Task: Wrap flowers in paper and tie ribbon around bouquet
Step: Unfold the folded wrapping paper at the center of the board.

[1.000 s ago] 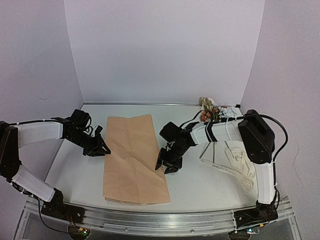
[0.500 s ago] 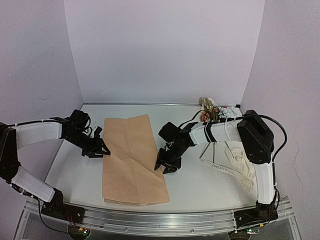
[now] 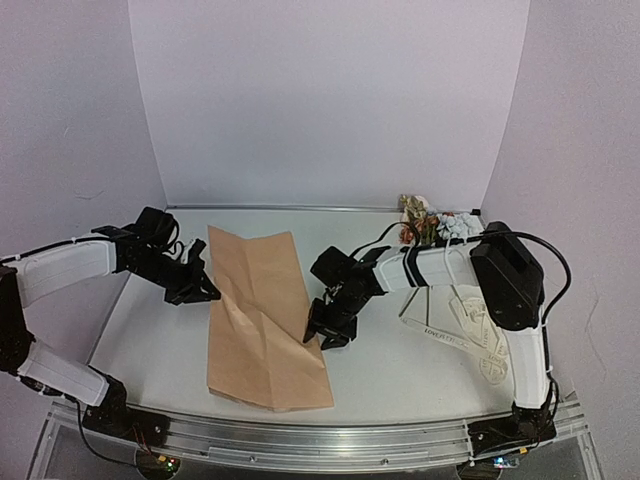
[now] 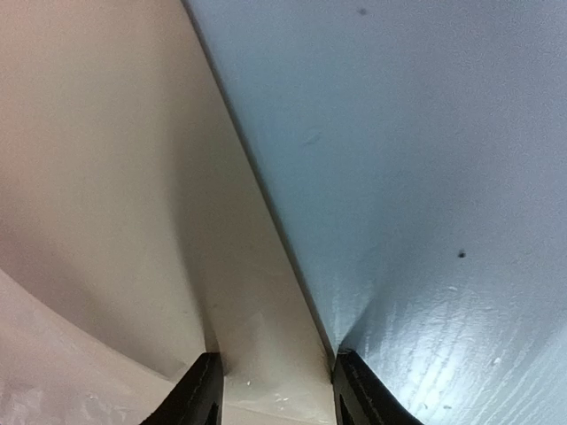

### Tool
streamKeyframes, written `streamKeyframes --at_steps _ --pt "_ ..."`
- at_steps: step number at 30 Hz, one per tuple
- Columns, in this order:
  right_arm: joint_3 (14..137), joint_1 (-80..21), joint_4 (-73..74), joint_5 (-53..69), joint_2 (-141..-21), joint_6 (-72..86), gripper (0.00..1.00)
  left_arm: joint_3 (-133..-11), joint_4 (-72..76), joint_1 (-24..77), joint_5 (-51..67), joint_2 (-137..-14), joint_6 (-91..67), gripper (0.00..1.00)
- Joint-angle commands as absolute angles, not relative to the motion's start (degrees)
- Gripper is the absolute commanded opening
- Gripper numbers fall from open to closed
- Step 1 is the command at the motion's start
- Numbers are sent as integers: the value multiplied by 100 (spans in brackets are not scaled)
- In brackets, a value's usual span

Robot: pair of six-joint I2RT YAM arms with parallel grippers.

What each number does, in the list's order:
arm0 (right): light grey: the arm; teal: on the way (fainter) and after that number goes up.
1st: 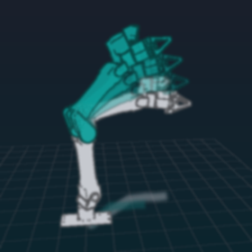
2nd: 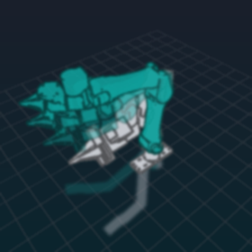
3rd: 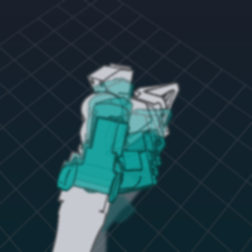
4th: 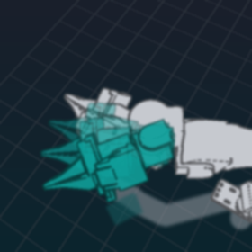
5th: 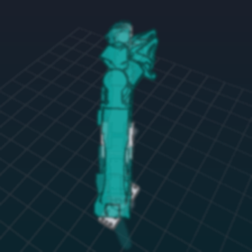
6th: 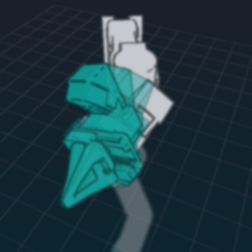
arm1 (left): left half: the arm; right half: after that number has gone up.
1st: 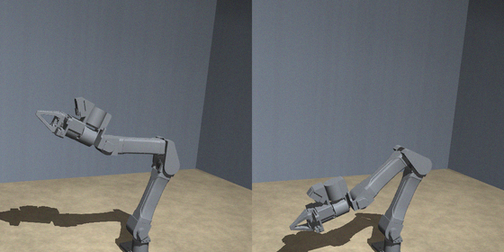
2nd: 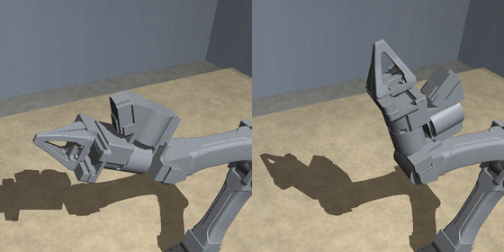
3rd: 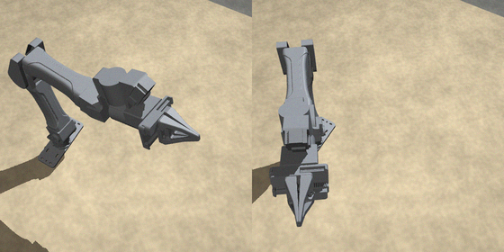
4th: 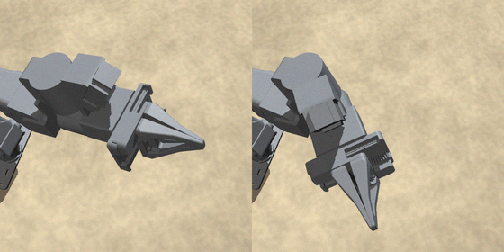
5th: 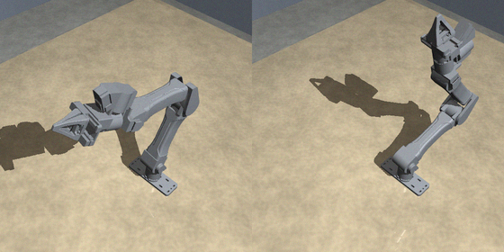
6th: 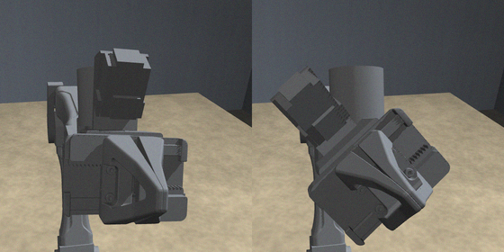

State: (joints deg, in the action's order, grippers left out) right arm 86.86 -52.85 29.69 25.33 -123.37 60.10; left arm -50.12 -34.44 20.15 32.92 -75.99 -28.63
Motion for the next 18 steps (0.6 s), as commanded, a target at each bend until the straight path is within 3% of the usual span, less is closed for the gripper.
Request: streamKeyframes --at_steps 1,6,10,13,18 --pt "8915 -5531 3176 2528 -12667 6079 44 -5897 -3296 2217 3499 -7231 -3140 0" --pt "9115 -5638 3185 2685 -12518 6013 47 -6549 -3245 2737 3326 -7462 -3470 0" --pt "8741 -5631 3319 2555 -12045 5581 58 -7129 -3244 3373 2821 -7962 -3785 0" --pt "8360 -5585 3632 2370 -11471 5135 65 -7976 -3825 3932 2134 -8658 -3616 0" --pt "7365 -5339 3715 2038 -9958 4712 76 -8742 -4063 4395 1980 -9557 -3612 0"
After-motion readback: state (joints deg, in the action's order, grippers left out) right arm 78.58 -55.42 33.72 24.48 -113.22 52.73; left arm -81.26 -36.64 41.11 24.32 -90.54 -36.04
